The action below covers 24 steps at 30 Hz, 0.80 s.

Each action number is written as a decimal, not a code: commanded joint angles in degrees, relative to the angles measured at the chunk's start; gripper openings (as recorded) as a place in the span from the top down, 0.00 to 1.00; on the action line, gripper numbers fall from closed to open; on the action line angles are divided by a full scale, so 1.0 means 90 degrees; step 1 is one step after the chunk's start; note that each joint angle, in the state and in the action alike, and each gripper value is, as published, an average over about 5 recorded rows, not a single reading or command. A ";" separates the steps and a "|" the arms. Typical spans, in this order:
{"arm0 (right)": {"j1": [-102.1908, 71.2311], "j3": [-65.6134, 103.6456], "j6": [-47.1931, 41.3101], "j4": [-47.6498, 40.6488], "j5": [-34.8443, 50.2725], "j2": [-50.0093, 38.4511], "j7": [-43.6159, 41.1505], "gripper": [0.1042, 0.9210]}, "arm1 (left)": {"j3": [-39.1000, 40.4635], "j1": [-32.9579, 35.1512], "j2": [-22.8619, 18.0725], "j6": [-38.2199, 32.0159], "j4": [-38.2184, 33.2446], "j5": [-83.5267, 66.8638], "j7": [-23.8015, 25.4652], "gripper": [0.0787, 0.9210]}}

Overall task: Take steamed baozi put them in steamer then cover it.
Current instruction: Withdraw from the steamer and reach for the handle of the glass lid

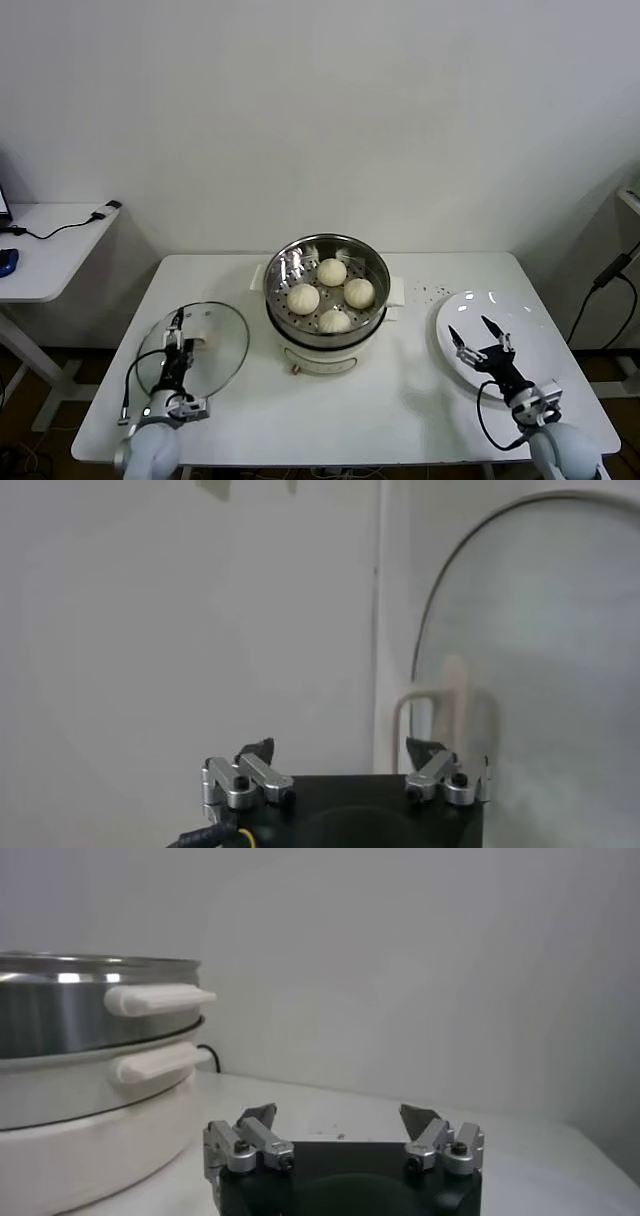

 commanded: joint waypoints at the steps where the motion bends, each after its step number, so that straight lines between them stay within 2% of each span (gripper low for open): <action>1: -0.0048 0.0039 0.0088 -0.0115 -0.0262 0.0079 -0.0063 0.12 | 0.0066 -0.0366 0.0040 0.0122 0.0382 -0.0044 -0.0043 0.12; 4: -0.0045 0.0038 0.0109 -0.0137 -0.0313 0.0118 -0.0071 0.12 | 0.0068 -0.0358 0.0073 0.0099 0.0397 -0.0010 0.0041 0.18; 18: 0.0007 0.0060 0.0214 -0.0320 -0.0482 0.0235 -0.0110 0.12 | 0.0011 -0.0233 0.0086 -0.0021 0.0283 -0.0160 0.0176 0.66; 24: 0.0066 0.0068 0.0254 -0.0450 -0.0526 0.0244 -0.0133 0.12 | 0.0006 -0.0076 0.0137 -0.0068 -0.0126 -0.0315 0.0168 0.87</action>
